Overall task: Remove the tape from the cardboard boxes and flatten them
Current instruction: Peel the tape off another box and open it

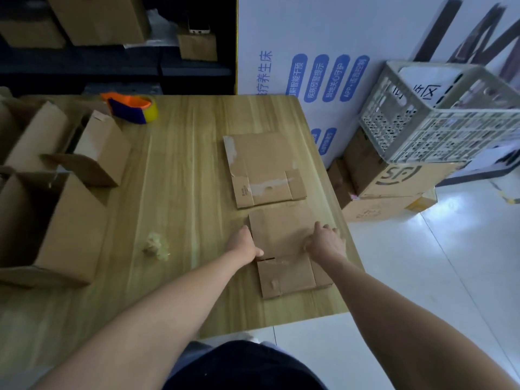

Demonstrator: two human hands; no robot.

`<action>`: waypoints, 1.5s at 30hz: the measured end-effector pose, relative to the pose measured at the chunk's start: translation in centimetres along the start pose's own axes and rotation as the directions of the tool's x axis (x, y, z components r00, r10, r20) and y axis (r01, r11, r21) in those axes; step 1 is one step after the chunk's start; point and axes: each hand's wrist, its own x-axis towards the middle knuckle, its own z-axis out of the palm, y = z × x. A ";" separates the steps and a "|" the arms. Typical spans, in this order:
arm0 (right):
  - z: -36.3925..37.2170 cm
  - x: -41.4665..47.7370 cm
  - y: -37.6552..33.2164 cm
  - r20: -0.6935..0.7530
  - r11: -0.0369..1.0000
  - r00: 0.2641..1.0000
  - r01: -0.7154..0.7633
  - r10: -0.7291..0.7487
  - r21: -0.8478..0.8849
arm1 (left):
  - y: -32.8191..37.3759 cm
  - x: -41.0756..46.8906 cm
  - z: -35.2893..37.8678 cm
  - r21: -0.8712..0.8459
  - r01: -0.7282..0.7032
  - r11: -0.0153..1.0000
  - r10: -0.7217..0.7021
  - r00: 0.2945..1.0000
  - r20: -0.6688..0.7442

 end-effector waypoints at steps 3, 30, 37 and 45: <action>-1.9 -0.8 -2.1 -0.121 0.990 0.988 0.083 -0.097 -0.116 | -0.8 -0.3 -2.7 -0.038 -0.042 0.998 0.040 0.998 -0.053; -0.2 -15.9 -41.9 0.269 0.255 0.347 0.911 -0.898 -0.325 | -24.6 -14.1 -27.0 -0.235 -0.190 0.953 -0.030 0.714 -0.699; -6.8 -14.6 -40.4 -0.045 0.381 0.387 0.918 -0.921 0.111 | -22.3 -14.1 -28.8 -0.118 -0.382 0.916 0.146 0.594 -0.791; -13.4 -11.5 -35.8 -0.152 0.347 0.697 0.519 -0.701 0.781 | -17.7 -13.6 -31.5 0.095 -0.508 0.856 0.334 0.402 -0.853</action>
